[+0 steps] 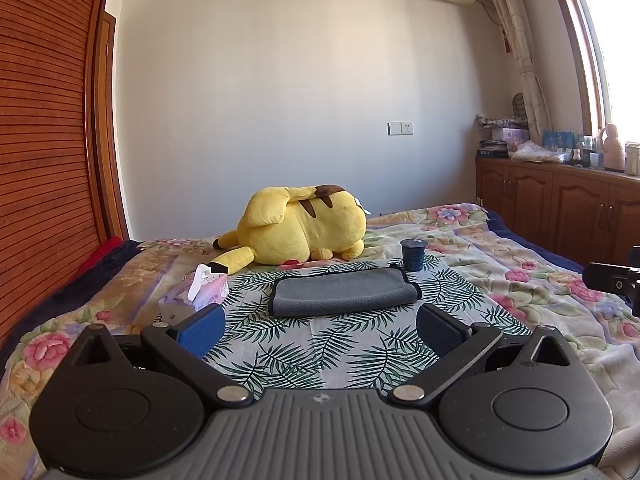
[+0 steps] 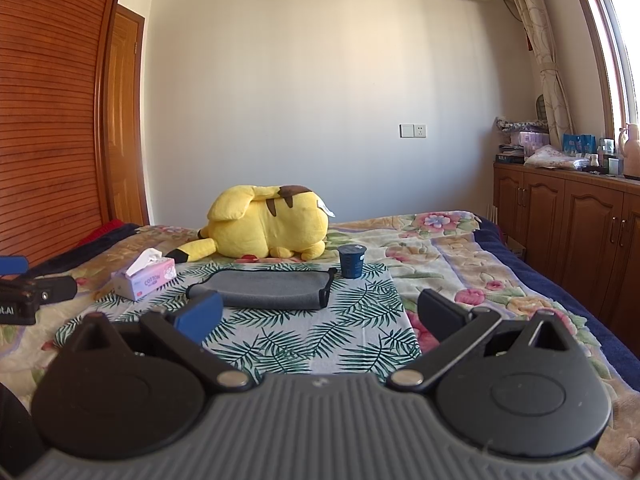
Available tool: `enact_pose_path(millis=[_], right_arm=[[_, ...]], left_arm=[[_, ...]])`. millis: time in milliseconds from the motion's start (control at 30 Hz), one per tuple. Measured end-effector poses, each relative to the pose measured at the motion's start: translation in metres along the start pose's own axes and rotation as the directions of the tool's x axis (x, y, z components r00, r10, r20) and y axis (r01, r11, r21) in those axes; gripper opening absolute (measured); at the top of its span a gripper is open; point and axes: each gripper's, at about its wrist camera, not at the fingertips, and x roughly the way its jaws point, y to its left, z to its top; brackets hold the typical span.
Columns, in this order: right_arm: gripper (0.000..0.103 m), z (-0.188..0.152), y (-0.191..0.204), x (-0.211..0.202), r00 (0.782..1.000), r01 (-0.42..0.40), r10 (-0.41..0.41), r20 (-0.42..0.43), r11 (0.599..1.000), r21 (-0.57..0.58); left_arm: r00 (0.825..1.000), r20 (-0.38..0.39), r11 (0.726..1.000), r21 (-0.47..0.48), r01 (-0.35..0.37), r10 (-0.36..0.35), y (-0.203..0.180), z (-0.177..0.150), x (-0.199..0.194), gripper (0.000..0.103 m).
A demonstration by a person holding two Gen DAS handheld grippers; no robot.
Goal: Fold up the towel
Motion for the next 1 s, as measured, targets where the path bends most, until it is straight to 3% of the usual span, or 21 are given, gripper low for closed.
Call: enact_pose_path(millis=[1000], right_arm=[[0.103,-0.0018,0.0003,0.0004,1.000,0.002,-0.002,-0.002,1.000,0.001]], left_arm=[[1.000,0.000,1.000,0.010,-0.002,0.002,0.0014,-0.0020,0.0007,0.087]])
